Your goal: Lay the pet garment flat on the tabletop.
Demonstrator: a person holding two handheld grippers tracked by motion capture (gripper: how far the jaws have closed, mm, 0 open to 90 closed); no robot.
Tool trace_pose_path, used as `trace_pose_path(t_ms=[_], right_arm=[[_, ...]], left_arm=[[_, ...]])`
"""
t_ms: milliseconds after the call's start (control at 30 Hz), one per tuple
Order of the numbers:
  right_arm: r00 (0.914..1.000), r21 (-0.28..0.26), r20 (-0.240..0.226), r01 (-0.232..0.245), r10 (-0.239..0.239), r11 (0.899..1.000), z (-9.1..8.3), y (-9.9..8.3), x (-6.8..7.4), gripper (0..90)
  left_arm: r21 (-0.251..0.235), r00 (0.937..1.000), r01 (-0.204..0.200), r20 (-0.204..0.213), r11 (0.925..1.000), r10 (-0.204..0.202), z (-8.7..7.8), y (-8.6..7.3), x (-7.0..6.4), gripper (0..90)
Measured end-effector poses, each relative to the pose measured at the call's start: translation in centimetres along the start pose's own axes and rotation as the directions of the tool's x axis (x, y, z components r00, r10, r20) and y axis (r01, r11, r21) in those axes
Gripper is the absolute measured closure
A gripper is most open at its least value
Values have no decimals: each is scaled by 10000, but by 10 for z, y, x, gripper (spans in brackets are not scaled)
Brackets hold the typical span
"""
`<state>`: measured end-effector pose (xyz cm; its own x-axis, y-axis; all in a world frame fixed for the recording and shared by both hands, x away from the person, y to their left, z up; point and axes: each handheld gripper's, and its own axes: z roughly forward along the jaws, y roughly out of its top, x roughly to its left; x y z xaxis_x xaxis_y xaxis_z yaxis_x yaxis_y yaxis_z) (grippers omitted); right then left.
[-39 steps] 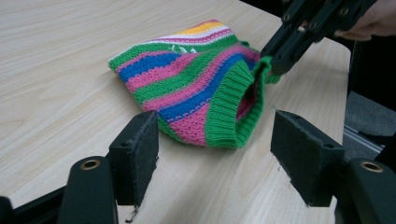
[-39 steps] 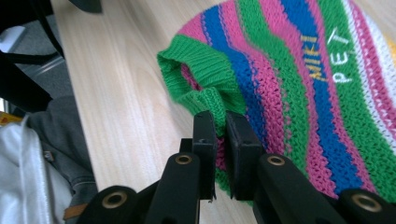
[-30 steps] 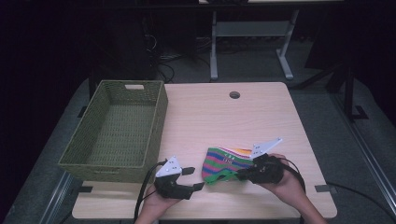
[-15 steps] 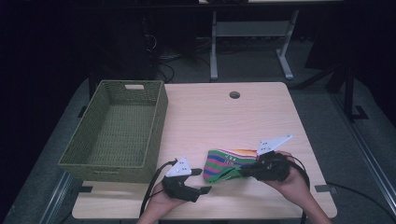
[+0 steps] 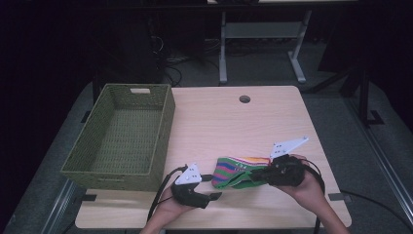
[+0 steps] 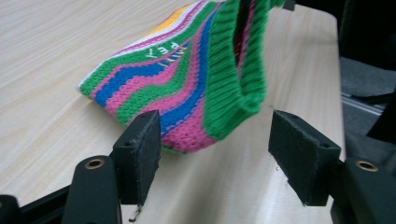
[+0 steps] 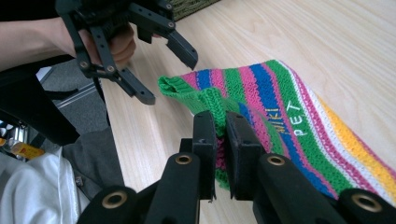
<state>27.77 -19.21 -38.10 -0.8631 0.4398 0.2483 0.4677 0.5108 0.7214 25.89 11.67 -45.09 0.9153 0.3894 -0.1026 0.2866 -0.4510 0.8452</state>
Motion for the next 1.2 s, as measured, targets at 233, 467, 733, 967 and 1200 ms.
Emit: trace_pose_path(t_ms=[233, 467, 733, 967, 1200], right_arm=[[10000, -80, 11, 15, -15, 10000, -7, 7, 2, 826], [10000, -132, -60, 0, 0, 9999, -7, 9, 1, 826], [9999, -101, -129, 58, -60, 9999, -8, 7, 3, 826], [9995, -18, -285, 103, -103, 9999, -7, 8, 8, 826], [9987, 10, -389, 325, -324, 9995, -6, 14, 17, 826]], left_arm=[[10, 9992, -235, -336, 9997, 235, 6, 2, -1, 354], [-367, 9994, -94, -336, 9993, 82, 3, 4, 5, 666], [-1066, 9993, 239, -265, 9940, -269, -11, 8, 10, 801], [-1648, 9981, 250, -519, 9860, -340, -24, 21, 10, 804], [-2115, 9964, 474, -588, 9762, -611, -31, 28, 16, 806]])
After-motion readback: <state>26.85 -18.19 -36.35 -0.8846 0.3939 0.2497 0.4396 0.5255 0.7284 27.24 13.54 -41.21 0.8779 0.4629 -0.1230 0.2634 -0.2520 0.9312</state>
